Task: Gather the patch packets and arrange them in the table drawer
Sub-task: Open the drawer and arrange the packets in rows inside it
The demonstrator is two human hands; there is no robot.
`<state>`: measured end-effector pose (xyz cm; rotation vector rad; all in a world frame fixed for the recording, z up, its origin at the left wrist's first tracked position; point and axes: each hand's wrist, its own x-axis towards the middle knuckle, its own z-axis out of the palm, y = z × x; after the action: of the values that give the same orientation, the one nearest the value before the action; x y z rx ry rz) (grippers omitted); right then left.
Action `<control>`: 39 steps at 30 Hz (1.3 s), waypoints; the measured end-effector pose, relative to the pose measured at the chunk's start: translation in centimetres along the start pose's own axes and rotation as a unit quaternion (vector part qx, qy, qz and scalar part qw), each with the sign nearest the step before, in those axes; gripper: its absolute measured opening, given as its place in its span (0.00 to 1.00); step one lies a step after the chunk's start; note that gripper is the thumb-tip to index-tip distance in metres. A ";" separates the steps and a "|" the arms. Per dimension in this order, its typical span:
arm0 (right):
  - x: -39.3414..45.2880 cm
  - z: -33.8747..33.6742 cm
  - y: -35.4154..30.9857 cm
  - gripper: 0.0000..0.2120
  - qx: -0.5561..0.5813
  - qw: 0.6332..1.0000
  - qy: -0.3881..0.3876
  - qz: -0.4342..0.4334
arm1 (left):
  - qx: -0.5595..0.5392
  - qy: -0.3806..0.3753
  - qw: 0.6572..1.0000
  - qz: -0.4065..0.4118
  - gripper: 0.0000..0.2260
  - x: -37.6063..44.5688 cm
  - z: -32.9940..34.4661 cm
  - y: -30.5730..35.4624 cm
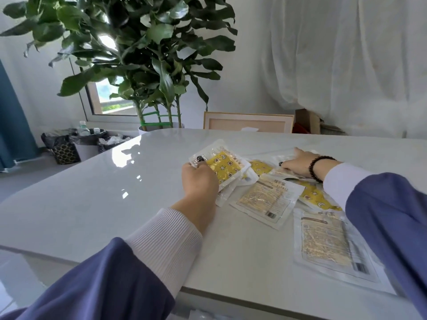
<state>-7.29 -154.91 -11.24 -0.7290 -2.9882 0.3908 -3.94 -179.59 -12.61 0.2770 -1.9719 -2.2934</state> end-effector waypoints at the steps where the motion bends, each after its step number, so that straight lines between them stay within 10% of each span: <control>1: 0.1 -0.1 0.0 0.38 -0.015 1.000 0.005 0.001 | 0.000 -0.002 1.000 -0.003 0.12 0.0 0.0 -0.1; 7: -0.3 -0.3 1.3 0.52 -0.089 0.995 0.020 0.033 | 0.021 -0.010 1.000 0.011 0.11 -0.5 -0.2 0.0; 19: -1.6 -0.1 1.9 0.46 0.008 0.995 0.097 -0.018 | 0.056 -0.040 0.997 0.045 0.16 -3.1 0.0 0.1; 26: -3.0 -1.6 2.3 0.10 0.171 0.959 0.223 -0.040 | 0.078 -0.084 0.991 0.062 0.09 -5.4 0.2 0.6; 32: -7.5 -5.8 1.3 0.06 0.256 0.877 0.386 -0.130 | 0.078 -0.085 0.992 0.055 0.12 -5.9 -0.2 0.9; 39: -15.2 -8.2 8.2 0.11 0.194 0.911 0.307 -0.195 | 0.030 -0.148 0.986 0.074 0.10 -10.9 1.3 -0.2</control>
<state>10.74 -152.93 -5.05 -0.1551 -2.2743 0.5747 6.43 -176.20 -11.85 -0.2131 -2.1126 -2.2929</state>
